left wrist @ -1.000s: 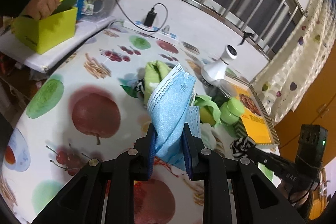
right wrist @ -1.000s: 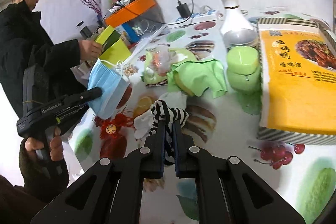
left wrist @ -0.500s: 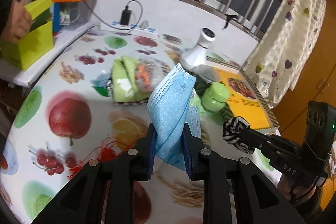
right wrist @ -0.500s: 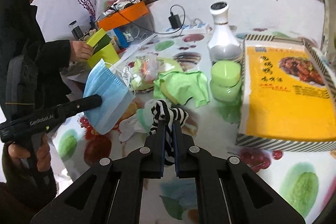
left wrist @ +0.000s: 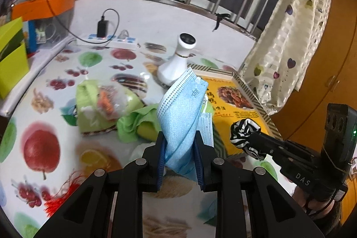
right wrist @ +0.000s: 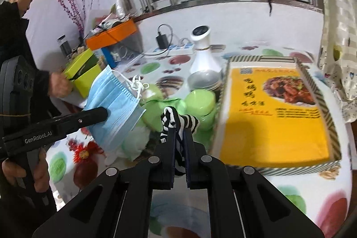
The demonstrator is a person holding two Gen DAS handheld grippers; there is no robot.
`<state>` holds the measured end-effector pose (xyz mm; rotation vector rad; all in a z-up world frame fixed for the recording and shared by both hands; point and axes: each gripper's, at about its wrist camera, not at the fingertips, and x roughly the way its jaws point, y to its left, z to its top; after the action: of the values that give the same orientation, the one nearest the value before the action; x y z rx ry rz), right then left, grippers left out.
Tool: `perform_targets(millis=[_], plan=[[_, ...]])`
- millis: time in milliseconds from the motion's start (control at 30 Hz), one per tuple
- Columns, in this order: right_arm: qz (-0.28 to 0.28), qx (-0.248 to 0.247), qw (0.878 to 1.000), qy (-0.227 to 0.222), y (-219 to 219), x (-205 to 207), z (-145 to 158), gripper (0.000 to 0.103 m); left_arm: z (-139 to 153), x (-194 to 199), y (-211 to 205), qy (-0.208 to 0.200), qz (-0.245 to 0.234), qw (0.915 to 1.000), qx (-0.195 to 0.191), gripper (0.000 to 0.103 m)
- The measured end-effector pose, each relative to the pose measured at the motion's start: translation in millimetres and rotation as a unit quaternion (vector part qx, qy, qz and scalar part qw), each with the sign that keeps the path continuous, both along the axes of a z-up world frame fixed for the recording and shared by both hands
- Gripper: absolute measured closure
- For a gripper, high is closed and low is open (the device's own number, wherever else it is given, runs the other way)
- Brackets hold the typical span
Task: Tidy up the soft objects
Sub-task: 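Carry the mask and striped sock over the yellow box with both grippers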
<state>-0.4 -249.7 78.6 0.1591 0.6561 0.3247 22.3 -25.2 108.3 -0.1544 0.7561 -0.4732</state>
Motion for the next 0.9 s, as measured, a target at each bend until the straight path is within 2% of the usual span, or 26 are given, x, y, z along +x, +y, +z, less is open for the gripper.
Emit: perform_targets(millis=[533, 900], plan=[[-0.077, 0.007, 0.997, -0.006, -55, 17, 7, 0.096, 3, 38, -62, 0.004, -0.057, 0.9983, -0.008, 0.081], [-0.123, -0.011, 0.992, 0.001, -93, 36, 5, 0.096, -3, 66, -113, 0.016, -0.095, 0.9952, -0.014, 0.081]])
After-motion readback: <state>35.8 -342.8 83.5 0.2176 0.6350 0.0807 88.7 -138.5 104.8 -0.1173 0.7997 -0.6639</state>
